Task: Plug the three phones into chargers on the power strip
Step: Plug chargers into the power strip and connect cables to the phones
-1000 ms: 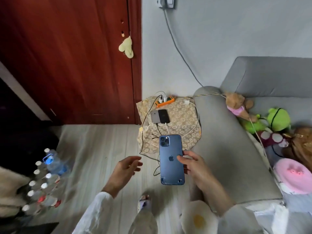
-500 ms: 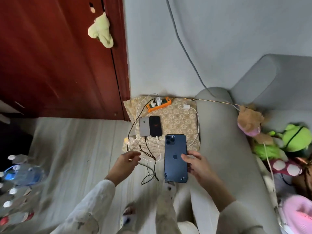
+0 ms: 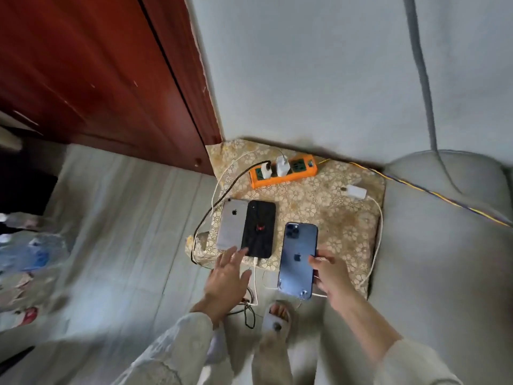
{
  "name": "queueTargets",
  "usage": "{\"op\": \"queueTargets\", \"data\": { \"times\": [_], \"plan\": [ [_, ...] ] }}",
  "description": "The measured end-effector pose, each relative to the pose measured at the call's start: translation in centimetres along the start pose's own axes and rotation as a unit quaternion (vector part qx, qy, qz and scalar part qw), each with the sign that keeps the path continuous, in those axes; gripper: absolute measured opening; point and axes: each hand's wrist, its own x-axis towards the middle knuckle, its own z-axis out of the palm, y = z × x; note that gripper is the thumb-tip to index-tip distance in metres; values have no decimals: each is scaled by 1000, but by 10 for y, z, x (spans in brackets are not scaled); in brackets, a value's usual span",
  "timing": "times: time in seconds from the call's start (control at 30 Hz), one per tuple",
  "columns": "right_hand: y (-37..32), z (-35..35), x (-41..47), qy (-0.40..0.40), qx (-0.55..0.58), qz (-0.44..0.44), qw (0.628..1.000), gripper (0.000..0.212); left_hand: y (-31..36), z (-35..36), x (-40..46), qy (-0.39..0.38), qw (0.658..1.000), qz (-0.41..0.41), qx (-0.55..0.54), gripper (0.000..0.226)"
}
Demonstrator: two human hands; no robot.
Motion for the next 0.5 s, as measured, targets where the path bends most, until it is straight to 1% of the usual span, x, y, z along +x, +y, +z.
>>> {"op": "queueTargets", "data": {
  "times": [0.1, 0.17, 0.2, 0.3, 0.4, 0.43, 0.5],
  "plan": [
    [-1, 15, 51, -19, -15, -7, 1000, 13, -2, 16, 48, -2, 998, -8, 64, 60],
    [-1, 22, 77, -25, -22, -3, 999, 7, -3, 22, 75, -5, 994, -4, 108, 66],
    [-1, 24, 87, -26, -15, 6, 1000, 8, -3, 24, 86, -5, 991, 4, 132, 70],
    [-5, 29, 107, -29, 7, 20, 999, 17, -4, 27, 110, -9, 984, 14, 179, 82],
    [-6, 31, 114, -33, -9, 13, 999, 24, -7, 29, 122, -27, 980, 0, 199, 91],
    [-6, 32, 115, -33, -20, 6, 999, 23, -8, 30, 124, -34, 979, -4, 200, 94],
    [-5, 33, 117, -16, -71, -29, 997, 12, -9, 31, 126, -44, 980, -13, 195, 97]
  ]
}}
